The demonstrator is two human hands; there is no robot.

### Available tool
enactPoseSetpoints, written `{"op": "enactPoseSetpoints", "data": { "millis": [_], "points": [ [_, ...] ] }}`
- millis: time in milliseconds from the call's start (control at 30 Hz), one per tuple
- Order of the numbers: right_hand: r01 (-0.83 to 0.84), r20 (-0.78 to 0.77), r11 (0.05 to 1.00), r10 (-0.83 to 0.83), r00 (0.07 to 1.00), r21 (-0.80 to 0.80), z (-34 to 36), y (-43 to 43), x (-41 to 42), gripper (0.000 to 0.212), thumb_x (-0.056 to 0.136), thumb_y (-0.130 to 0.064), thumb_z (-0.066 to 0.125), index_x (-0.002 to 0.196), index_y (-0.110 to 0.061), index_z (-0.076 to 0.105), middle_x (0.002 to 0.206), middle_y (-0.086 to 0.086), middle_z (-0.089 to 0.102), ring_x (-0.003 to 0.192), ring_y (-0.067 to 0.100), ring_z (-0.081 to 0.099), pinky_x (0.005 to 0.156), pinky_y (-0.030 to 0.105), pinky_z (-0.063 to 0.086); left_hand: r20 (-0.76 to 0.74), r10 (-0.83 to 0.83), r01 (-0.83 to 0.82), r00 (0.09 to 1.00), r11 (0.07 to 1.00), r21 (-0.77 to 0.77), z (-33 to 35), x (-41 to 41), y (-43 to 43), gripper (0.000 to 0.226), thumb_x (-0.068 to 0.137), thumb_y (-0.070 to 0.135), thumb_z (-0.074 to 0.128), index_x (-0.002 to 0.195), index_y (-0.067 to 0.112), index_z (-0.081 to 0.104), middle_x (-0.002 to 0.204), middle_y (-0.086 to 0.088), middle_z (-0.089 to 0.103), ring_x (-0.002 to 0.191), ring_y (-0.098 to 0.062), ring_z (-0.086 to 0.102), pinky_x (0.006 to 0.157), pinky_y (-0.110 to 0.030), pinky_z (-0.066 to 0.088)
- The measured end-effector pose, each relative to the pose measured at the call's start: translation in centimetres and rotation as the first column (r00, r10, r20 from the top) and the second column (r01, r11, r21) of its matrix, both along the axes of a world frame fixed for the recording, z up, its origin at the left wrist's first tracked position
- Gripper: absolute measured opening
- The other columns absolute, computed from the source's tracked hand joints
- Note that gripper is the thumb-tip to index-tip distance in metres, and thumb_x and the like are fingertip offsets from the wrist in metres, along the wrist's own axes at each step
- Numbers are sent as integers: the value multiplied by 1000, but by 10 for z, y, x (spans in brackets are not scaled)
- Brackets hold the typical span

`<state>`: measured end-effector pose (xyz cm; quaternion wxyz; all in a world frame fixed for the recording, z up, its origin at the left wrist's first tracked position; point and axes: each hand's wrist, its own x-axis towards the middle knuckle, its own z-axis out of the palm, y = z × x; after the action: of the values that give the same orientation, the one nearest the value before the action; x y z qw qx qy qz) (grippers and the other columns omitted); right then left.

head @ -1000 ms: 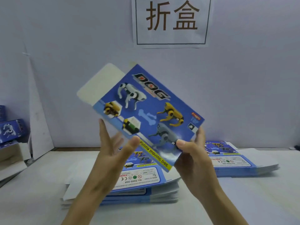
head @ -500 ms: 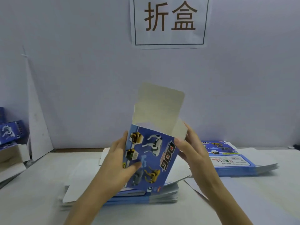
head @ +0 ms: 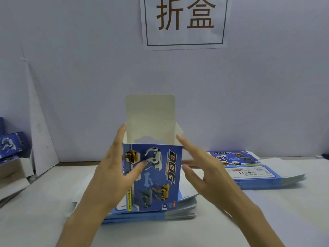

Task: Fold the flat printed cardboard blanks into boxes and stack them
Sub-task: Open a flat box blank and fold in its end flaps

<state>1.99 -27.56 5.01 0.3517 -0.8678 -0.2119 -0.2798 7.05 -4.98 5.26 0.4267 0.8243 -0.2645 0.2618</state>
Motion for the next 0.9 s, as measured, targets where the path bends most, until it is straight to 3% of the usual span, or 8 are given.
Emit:
{"op": "enactPoseSetpoints", "data": {
  "millis": [67,167,267,367,533,667,800,900],
  "points": [
    [5,2,999,-5,1000,-46,0,-3,3,81,96,-16,50,140,-65,3,133,-39,38,104,-14,58,81,1,43,-8,-7,6,1000,1000,-8,-1,2,4,90,66,61,60,139,59,7,137,10,51,106,-11,62,89,-36,51],
    [45,36,992,-41,998,-114,1,-6,6,89,95,-5,45,140,-65,-3,133,-36,38,105,-11,58,89,11,47,-4,-15,15,1000,1000,-20,-2,3,8,87,63,61,62,135,61,12,124,12,57,100,-10,64,84,-38,54],
    [77,147,993,-64,987,-85,1,-5,6,75,93,-9,44,140,-59,14,128,-31,44,108,-8,57,88,21,53,-18,-26,25,1000,999,-32,-3,5,9,87,62,60,64,133,61,15,123,21,55,96,-5,65,82,-37,55],
    [118,286,993,-106,952,-26,-3,-4,9,64,87,-4,47,141,-36,30,136,-19,47,112,3,59,86,32,56,-14,-38,37,999,998,-44,-4,7,9,85,62,59,65,131,61,17,116,41,47,93,5,64,78,-33,56],
    [124,357,992,-128,925,35,-2,-6,11,58,79,0,51,127,-29,38,136,-22,44,114,0,53,84,4,45,-1,-63,63,998,997,-38,-6,8,6,85,61,61,64,130,63,16,116,45,43,92,6,62,77,-28,53],
    [140,397,989,-148,906,47,1,-12,8,60,76,-1,57,127,-29,43,123,-20,54,108,3,56,87,16,50,10,-75,75,997,997,-24,-7,8,4,86,61,60,65,132,62,16,114,49,46,92,8,63,77,-32,56],
    [205,496,979,-183,849,11,-3,-7,14,61,74,4,61,131,-17,53,128,-8,54,107,9,52,94,7,37,-7,-72,71,997,996,-54,-9,8,5,85,61,57,66,130,65,16,123,23,54,98,-6,65,79,-44,58],
    [232,559,968,-248,791,100,-11,-5,21,45,76,0,66,120,-8,59,122,-3,56,103,11,55,92,8,40,-12,-72,71,997,996,-53,-10,9,5,85,60,58,65,128,66,15,124,20,54,97,-7,64,80,-43,58]
  ]
}}
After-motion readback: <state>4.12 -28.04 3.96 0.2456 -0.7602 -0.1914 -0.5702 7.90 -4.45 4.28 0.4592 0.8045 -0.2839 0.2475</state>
